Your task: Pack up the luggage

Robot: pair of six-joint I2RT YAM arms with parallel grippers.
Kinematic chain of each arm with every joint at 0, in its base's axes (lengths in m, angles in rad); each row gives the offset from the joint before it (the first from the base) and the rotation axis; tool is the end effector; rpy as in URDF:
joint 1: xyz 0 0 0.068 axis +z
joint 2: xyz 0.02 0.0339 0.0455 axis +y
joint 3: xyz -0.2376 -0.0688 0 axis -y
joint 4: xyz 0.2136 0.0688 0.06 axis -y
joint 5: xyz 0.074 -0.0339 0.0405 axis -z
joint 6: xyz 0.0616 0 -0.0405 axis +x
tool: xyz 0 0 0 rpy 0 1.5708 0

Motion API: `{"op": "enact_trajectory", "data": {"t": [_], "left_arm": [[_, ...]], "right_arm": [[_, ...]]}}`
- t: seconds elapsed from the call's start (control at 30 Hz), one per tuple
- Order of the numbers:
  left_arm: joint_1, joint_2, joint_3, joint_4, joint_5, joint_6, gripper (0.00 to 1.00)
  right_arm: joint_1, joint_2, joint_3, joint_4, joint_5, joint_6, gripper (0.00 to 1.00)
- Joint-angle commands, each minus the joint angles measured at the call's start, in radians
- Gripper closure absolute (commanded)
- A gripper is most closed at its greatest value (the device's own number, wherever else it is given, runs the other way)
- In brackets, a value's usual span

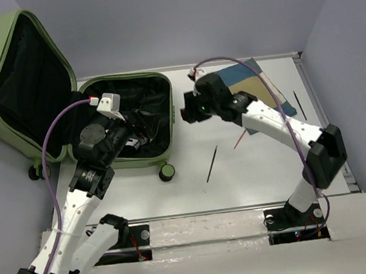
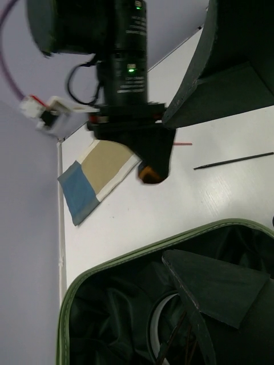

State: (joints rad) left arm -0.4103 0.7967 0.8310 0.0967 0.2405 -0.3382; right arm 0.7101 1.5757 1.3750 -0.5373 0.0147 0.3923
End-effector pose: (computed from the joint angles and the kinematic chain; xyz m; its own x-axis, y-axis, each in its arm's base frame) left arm 0.1757 -0.0924 0.3682 -0.0874 -0.3134 -0.9456 0.6095 0.7340 -0.2996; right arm 0.2605 0.2228 0.2761 -0.7175 -0.1127 -0.6874 -0.3996 0.8749 0.2737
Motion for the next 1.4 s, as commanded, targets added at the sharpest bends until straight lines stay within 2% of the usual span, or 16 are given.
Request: {"op": "enact_trajectory", "data": {"t": [0.0,0.03,0.07,0.13,0.2,0.27,0.3,0.4,0.43,0.53,0.7,0.87,1.07,1.13,1.37], "left_arm": [[0.019,-0.025,0.028,-0.011,-0.078,0.007,0.01],[0.022,-0.027,0.030,-0.014,-0.089,0.007,0.01],[0.022,-0.028,0.030,-0.015,-0.099,0.008,0.01],[0.022,-0.031,0.030,-0.018,-0.107,0.013,0.01],[0.022,-0.034,0.030,-0.018,-0.107,0.014,0.01],[0.022,-0.033,0.031,-0.018,-0.095,0.013,0.01],[0.021,-0.031,0.031,-0.015,-0.089,0.011,0.01],[0.018,-0.030,0.030,-0.008,-0.066,0.005,0.01],[0.018,-0.028,0.028,-0.006,-0.063,0.004,0.01],[0.018,-0.030,0.026,-0.003,-0.058,0.002,0.01],[0.018,-0.025,0.022,0.008,-0.050,0.001,0.01],[0.018,-0.028,0.019,0.009,-0.047,0.001,0.01],[0.018,-0.031,0.019,0.014,-0.037,-0.001,0.01],[0.018,-0.031,0.019,0.014,-0.038,0.001,0.01],[0.016,-0.033,0.020,0.012,-0.033,0.001,0.01]], "right_arm": [[0.025,0.244,0.355,0.158,-0.163,-0.038,0.67],[0.025,0.301,0.437,0.163,-0.176,-0.029,0.48],[0.025,0.355,0.581,0.158,-0.188,-0.012,0.33],[0.025,0.444,0.671,0.116,-0.170,-0.010,0.08],[0.025,0.434,0.626,0.115,-0.133,-0.023,0.04],[0.025,0.364,0.529,0.122,-0.061,-0.033,0.06],[0.025,0.336,0.409,0.128,-0.036,-0.038,0.08],[0.025,0.232,0.219,0.128,0.065,-0.020,0.27],[0.025,0.207,0.097,0.128,0.098,-0.009,0.38],[0.025,0.133,-0.093,0.129,0.151,0.048,0.50],[0.025,0.093,-0.235,0.126,0.177,0.100,0.45],[0.025,0.107,-0.281,0.120,0.180,0.137,0.46],[0.025,0.133,-0.312,0.112,0.156,0.154,0.51],[0.025,0.141,-0.323,0.114,0.159,0.164,0.59],[0.025,0.173,-0.330,0.115,0.148,0.169,0.67]]}}
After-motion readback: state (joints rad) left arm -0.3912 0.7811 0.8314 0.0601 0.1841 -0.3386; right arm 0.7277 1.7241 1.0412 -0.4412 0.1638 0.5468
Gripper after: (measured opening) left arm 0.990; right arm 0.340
